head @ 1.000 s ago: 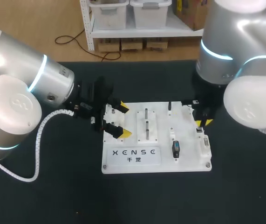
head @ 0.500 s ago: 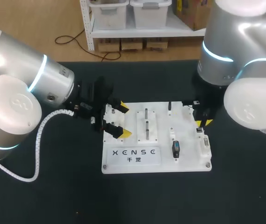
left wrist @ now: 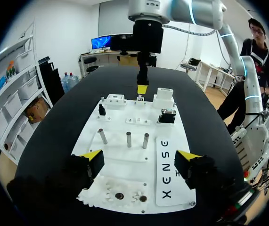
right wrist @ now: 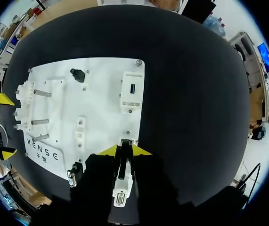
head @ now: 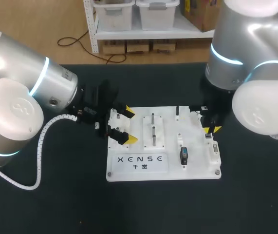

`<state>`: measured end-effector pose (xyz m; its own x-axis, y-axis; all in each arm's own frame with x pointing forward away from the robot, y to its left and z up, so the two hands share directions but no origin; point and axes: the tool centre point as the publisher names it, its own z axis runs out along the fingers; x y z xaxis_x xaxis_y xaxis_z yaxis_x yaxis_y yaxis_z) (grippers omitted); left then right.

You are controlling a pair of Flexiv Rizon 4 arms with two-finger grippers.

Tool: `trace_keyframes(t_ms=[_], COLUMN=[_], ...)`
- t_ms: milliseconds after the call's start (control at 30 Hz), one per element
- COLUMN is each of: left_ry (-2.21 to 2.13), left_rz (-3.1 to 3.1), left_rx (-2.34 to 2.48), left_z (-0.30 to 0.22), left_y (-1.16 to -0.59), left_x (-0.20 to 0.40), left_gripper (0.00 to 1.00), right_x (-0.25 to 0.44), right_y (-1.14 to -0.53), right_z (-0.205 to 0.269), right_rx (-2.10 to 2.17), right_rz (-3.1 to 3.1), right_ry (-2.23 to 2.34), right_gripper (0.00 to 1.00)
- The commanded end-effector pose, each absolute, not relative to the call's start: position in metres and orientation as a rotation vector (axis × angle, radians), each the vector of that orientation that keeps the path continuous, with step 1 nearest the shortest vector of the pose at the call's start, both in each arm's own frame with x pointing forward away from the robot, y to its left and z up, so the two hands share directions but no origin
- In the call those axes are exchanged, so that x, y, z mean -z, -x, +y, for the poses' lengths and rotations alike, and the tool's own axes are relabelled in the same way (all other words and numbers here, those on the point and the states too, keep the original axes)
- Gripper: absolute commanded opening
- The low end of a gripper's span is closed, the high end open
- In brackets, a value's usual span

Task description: Insert the Ethernet cable into its matching sockets.

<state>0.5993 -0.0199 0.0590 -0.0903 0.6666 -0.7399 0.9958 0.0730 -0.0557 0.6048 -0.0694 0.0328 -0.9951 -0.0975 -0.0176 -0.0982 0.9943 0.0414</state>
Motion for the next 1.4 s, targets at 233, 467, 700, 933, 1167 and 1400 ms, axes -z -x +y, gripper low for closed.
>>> trace_keyframes(t_ms=[233, 467, 700, 933, 1167, 1400], left_ry=[-1.647, -1.647, -1.647, -1.647, -1.647, -1.647], left_rz=[1.818, 1.818, 1.818, 1.818, 1.818, 1.818], left_rx=[0.787, 0.787, 0.787, 0.787, 0.787, 0.787], left_z=[-0.021, -0.021, -0.021, -0.021, -0.021, -0.021], left_y=[-0.6, -0.6, -0.6, -0.6, -0.6, -0.6], left_x=[-0.058, -0.058, -0.058, -0.058, -0.058, -0.058], left_gripper=[1.0, 1.0, 1.0, 1.0, 1.0, 1.0], right_x=[-0.033, -0.033, -0.033, -0.033, -0.027, -0.012], right_y=[-0.606, -0.607, -0.607, -0.605, -0.608, -0.61], right_z=[-0.074, -0.074, -0.071, -0.07, -0.071, -0.073], right_rx=[-0.05, -0.043, -0.058, -0.061, -0.055, -0.059], right_rz=[3.134, 3.138, 3.149, 3.16, 3.166, 3.173], right_ry=[0.127, 0.133, 0.127, 0.12, 0.123, 0.135], right_gripper=[0.0, 0.0, 0.0, 0.0, 0.0, 0.0])
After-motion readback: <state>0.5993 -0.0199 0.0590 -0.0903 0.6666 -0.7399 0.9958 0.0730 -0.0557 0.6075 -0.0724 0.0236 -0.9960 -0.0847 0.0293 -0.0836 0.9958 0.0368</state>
